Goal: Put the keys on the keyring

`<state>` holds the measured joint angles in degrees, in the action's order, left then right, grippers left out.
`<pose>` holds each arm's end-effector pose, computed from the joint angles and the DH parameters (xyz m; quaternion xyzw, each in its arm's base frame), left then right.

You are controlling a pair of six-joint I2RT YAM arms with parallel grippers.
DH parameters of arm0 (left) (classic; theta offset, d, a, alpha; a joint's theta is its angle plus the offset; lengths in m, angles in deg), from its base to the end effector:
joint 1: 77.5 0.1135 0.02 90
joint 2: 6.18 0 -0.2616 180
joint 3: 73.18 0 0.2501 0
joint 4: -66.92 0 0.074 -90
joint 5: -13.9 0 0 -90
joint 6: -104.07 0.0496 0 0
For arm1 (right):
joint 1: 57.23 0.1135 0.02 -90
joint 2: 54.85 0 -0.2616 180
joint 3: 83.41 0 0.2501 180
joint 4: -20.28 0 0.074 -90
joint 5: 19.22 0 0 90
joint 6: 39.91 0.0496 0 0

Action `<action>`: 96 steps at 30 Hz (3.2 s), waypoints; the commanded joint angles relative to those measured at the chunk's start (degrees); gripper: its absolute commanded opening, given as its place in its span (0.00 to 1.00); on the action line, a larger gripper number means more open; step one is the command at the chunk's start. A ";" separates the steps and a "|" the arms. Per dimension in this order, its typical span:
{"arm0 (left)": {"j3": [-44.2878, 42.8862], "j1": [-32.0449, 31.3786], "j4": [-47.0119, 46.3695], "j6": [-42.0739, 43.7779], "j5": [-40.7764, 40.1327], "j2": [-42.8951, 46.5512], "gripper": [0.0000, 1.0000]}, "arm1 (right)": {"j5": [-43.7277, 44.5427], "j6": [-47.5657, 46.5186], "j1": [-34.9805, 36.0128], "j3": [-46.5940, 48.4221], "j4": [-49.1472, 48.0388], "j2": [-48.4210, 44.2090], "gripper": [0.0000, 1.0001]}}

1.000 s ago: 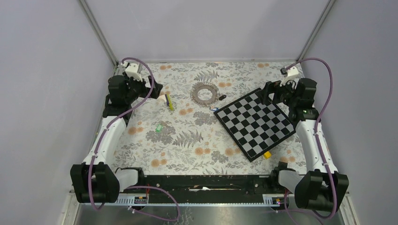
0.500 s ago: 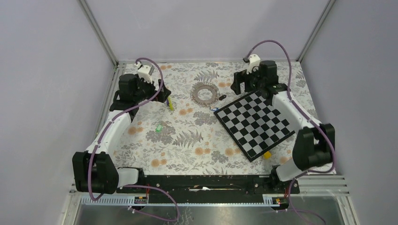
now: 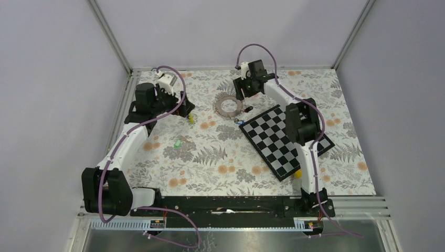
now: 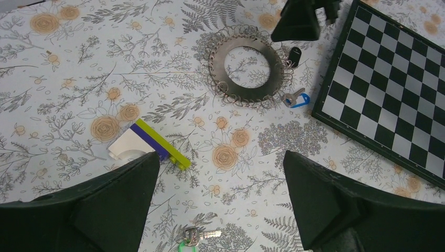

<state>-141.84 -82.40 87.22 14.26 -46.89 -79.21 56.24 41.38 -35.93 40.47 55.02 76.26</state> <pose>0.2964 -0.0497 0.2957 0.1721 0.8078 -0.2336 0.5131 0.4900 0.2044 0.1975 -0.2843 0.8619 0.1592 0.3886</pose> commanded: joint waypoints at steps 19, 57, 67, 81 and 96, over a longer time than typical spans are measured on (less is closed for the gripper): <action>-0.95 -0.72 -2.71 1.29 3.87 -0.33 0.99 | -2.58 -5.95 -0.38 13.39 14.64 10.27 0.42; -2.24 -2.07 -2.72 0.78 -0.35 -0.84 0.99 | -7.42 -12.40 -0.38 12.08 16.27 -4.46 0.00; -11.66 -7.95 1.38 5.01 3.99 -5.20 0.87 | -22.37 -14.09 -0.29 4.79 15.33 -17.39 0.00; -18.93 -15.34 -1.79 6.92 27.62 -10.61 0.50 | -41.20 -5.96 1.02 -19.17 -0.85 -35.89 0.00; -16.47 -21.01 -8.49 4.39 28.67 -12.72 0.26 | -50.32 5.87 1.33 -31.68 -17.08 -43.85 0.00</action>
<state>-158.87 -103.01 83.39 19.26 -20.49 -91.52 10.62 44.27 -35.10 9.61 44.42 35.91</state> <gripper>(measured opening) 0.270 0.020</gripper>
